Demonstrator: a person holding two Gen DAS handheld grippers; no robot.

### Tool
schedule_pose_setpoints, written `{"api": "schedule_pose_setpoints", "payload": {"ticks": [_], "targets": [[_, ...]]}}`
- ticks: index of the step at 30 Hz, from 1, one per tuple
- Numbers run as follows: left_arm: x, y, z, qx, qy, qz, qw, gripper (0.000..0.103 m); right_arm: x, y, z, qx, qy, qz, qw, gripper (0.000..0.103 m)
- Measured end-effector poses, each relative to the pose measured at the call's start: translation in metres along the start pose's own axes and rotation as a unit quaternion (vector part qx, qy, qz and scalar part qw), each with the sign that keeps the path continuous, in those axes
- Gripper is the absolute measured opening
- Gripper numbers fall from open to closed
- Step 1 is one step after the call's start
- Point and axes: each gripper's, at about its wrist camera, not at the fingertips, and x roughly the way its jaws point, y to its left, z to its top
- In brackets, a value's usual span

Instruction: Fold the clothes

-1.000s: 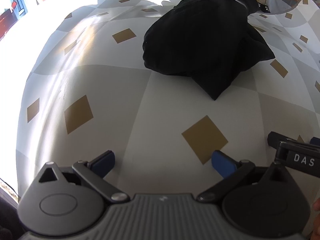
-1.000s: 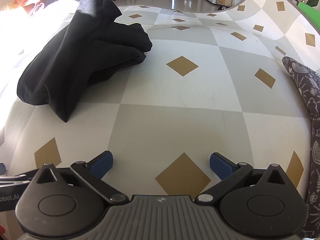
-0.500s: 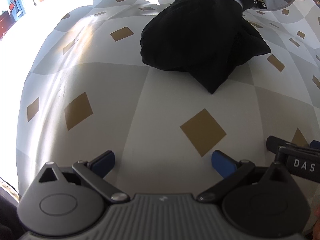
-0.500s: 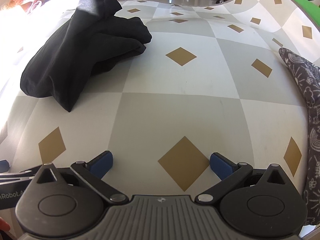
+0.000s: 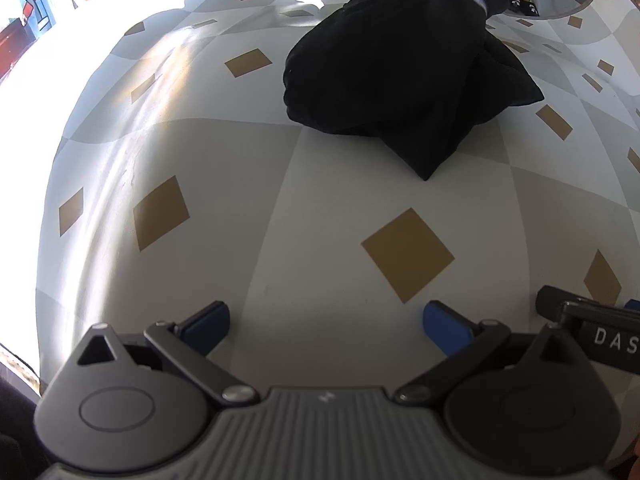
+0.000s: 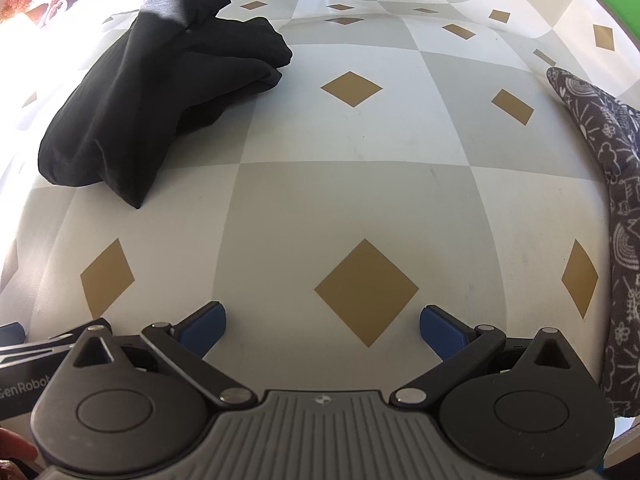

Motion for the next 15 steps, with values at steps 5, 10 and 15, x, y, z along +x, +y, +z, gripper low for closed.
{"api": "schedule_pose_setpoints", "payload": {"ticks": [5,10,15], "targets": [[-0.0001,-0.0019,-0.0015,0.003,0.001,0.005,1.0,0.103,0.0014,-0.0003,-0.0011,-0.002,0.0,0.0,1.0,0.103],[-0.0005,-0.0024,-0.0013,0.008,0.005,0.006,0.9999,0.103,0.0025,0.0012,-0.001,-0.002,0.002,-0.004,1.0,0.103],[-0.0007,-0.0027,-0.0016,0.007,0.006,0.007,0.9999,0.103,0.0027,0.0011,-0.001,0.0,0.001,-0.004,1.0,0.103]]}}
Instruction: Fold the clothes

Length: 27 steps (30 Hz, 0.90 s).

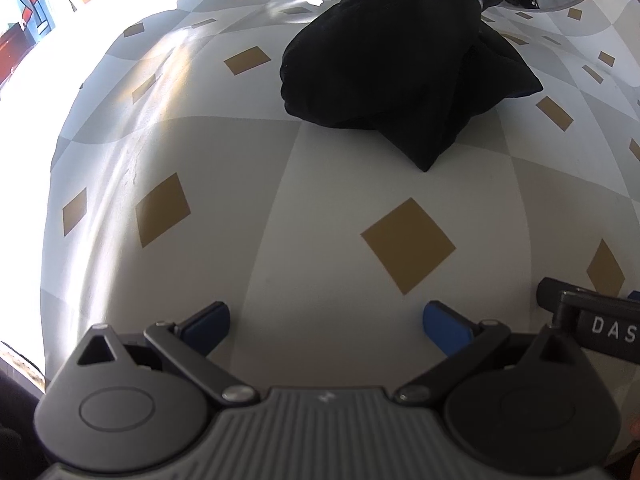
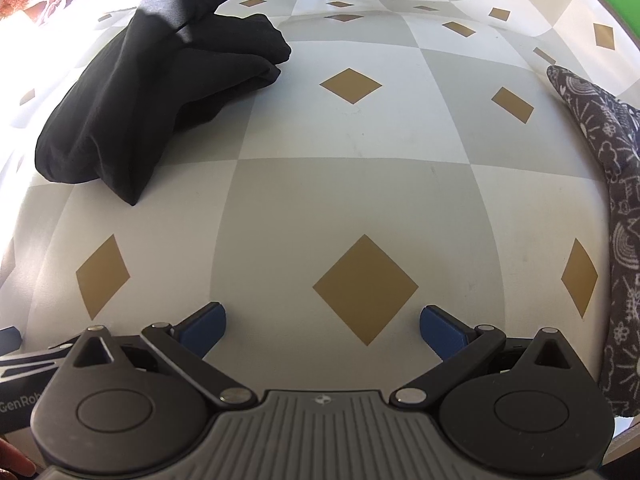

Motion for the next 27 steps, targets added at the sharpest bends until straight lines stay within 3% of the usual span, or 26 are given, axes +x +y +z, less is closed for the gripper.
{"api": "schedule_pose_setpoints", "payload": {"ticks": [6,13,18,27], "targets": [[-0.001,-0.002,0.0,0.005,-0.002,0.006,1.0,0.103,0.001,-0.001,0.002,0.006,-0.001,-0.001,1.0,0.103],[-0.007,-0.019,0.001,0.055,-0.026,0.039,0.9974,0.103,-0.001,0.004,0.008,-0.001,-0.014,0.002,1.0,0.098],[-0.013,-0.02,0.002,0.056,-0.041,0.034,0.997,0.103,-0.003,0.012,0.011,-0.033,-0.029,-0.007,0.999,0.095],[-0.026,-0.021,0.005,0.05,-0.072,0.046,0.9951,0.103,-0.014,0.016,0.019,-0.056,-0.06,0.016,0.996,0.091]]}}
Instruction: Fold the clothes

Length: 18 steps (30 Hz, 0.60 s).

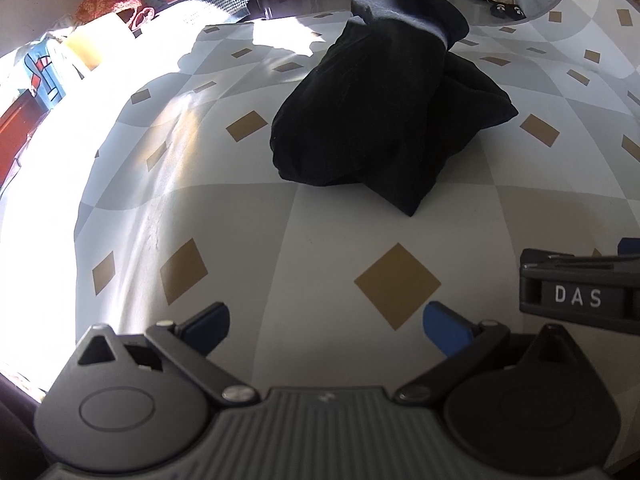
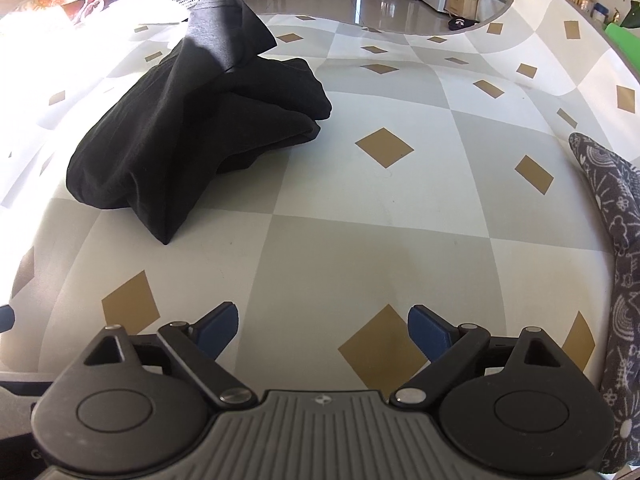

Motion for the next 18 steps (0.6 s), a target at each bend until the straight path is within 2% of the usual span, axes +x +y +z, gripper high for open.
{"api": "schedule_pose_setpoints", "payload": {"ticks": [10,18], "targets": [[-0.008,0.005,0.004,-0.013,-0.014,0.009,0.9998,0.103,-0.007,-0.001,0.003,0.001,-0.017,0.02,1.0,0.09],[-0.012,0.003,0.004,-0.008,-0.015,0.012,0.9998,0.103,-0.01,-0.003,0.003,0.001,-0.02,0.018,1.0,0.09]]}}
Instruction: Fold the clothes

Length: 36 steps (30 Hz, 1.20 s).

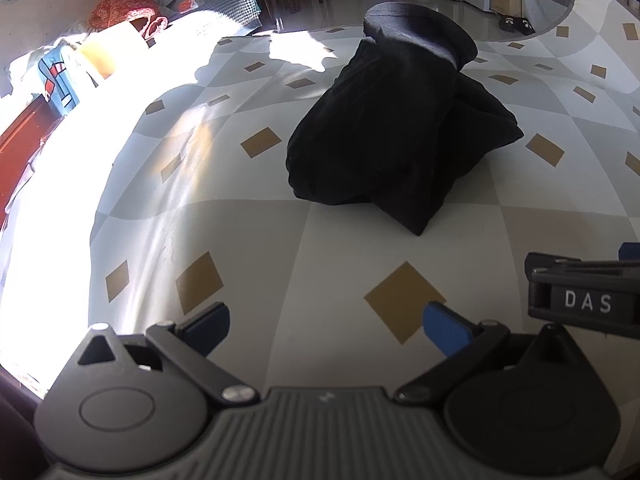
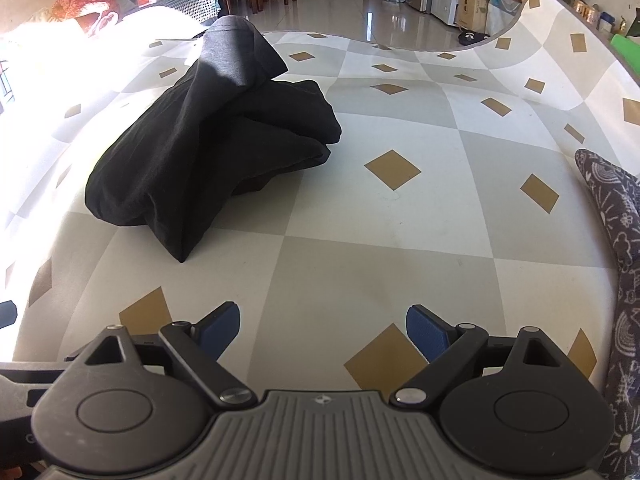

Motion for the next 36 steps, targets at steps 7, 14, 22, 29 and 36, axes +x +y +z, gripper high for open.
{"api": "schedule_pose_setpoints", "payload": {"ticks": [7,14,22,29,36], "targets": [[-0.004,0.0,-0.001,-0.001,-0.004,0.0,1.0,0.103,-0.003,0.001,0.0,-0.003,-0.004,-0.002,1.0,0.09],[-0.01,0.0,-0.001,-0.002,-0.01,0.001,0.9999,0.103,-0.008,0.003,0.002,-0.006,-0.01,0.002,1.0,0.09],[-0.015,0.0,0.0,-0.005,-0.012,-0.001,0.9999,0.103,-0.013,0.002,0.003,-0.001,-0.017,0.007,1.0,0.09],[-0.019,-0.004,0.0,0.002,-0.012,-0.004,0.9999,0.103,-0.015,0.003,0.004,-0.003,-0.017,0.012,1.0,0.09],[-0.018,-0.005,0.002,-0.001,-0.007,-0.009,0.9999,0.103,-0.014,0.001,0.005,-0.002,-0.014,0.012,1.0,0.09]]}}
